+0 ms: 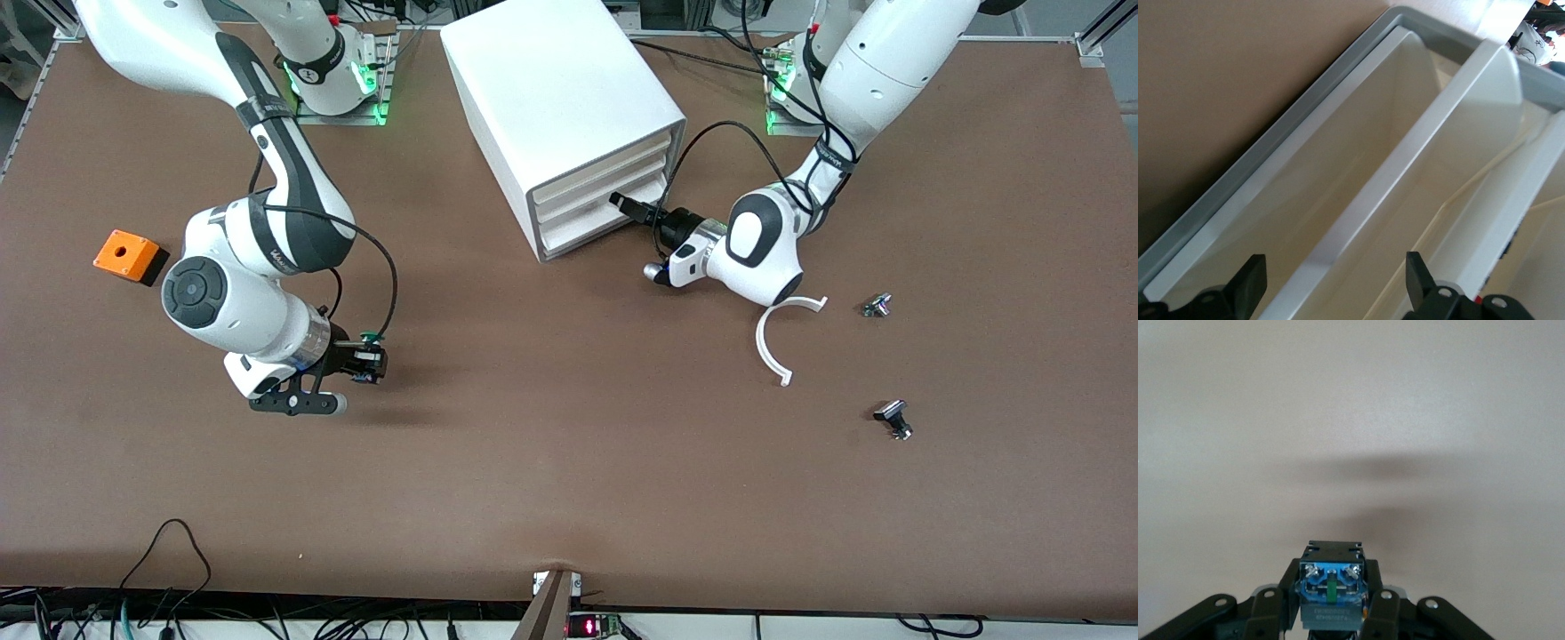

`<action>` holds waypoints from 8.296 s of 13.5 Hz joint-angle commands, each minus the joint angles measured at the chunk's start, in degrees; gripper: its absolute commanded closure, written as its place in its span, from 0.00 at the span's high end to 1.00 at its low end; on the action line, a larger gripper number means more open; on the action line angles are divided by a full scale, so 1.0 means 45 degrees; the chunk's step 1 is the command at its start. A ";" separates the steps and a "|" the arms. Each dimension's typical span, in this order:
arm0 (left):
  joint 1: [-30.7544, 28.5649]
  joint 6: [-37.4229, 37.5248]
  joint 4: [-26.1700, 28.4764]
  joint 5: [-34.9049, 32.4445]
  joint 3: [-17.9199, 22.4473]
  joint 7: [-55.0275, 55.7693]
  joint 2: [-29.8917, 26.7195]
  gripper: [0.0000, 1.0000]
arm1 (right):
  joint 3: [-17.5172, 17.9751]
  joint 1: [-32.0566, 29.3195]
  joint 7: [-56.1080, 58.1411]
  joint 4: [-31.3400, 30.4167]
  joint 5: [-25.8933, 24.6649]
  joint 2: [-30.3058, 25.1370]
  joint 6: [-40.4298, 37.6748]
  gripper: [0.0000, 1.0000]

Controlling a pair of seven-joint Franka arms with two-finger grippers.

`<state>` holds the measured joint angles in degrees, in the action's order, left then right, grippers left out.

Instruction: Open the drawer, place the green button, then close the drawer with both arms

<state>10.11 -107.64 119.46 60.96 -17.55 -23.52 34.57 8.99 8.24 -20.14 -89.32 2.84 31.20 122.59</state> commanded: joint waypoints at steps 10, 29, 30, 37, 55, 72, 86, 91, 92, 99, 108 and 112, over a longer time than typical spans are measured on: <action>-0.0292 -0.2798 -0.0311 0.0088 0.0693 -0.0340 -0.0064 0.00 | 0.1322 0.0375 -0.6771 0.1878 0.0033 0.0293 -0.2045 0.15; -0.1756 -0.3911 -0.2576 -0.4703 0.2279 -0.0320 -0.2854 1.00 | 0.1341 0.1800 -0.9094 0.3870 -0.0827 0.1387 -0.2965 0.16; -0.1854 -0.3911 -0.2929 -0.6322 0.2280 -0.0281 -0.3244 1.00 | 0.1322 0.2054 -0.9446 0.4084 -0.0827 0.1542 -0.3023 0.16; -0.3261 -0.0638 -0.4937 -1.0997 0.2514 -0.0262 -0.5357 1.00 | 0.1282 0.3403 -1.1595 0.4945 -0.0924 0.2051 -0.3101 0.16; -0.3085 0.2632 -0.6683 -1.4718 0.3139 0.1711 -0.6080 1.00 | -0.0397 0.7914 -1.7200 0.6274 -0.0944 0.3808 -0.2555 0.15; -0.3085 0.2768 -0.6878 -1.4483 0.3158 0.1653 -0.6021 1.00 | -0.0886 0.9146 -1.8336 0.6254 -0.0885 0.5019 -0.1872 0.17; -0.3105 0.2944 -0.6820 -1.3878 0.3158 0.3801 -0.5729 1.00 | -0.2018 0.8913 -1.8297 0.7328 -0.0866 0.3734 -0.3335 1.00; -0.3085 0.3100 -0.6665 -1.3917 0.3178 0.3704 -0.5573 1.00 | -0.1999 0.8131 -1.8317 0.7309 -0.0885 0.2386 -0.3355 1.00; -0.3124 0.3100 -0.6296 -1.3917 0.3197 0.3684 -0.5050 1.00 | -0.1979 0.7976 -1.8278 0.7309 -0.0885 0.2132 -0.3510 1.00; -0.3066 0.3394 -0.6136 -1.3026 0.3139 0.3662 -0.4304 1.00 | -0.1882 0.6472 -1.7011 0.7231 -0.0768 0.1173 -0.4545 1.00; -0.0470 -0.1698 -0.4459 -1.1026 0.2633 1.0594 -0.2390 1.00 | -0.1823 0.5281 -1.4336 0.5084 -0.0573 -0.0545 -0.4663 1.00; 0.0270 -0.4335 -0.3150 -1.1026 0.2182 1.2388 -0.1980 1.00 | -0.1823 0.4890 -1.3378 0.4557 -0.0397 -0.0839 -0.4684 1.00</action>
<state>9.65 -122.67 102.47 10.24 -7.64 28.22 25.79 -0.27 31.84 -82.84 -65.12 0.14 29.91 101.57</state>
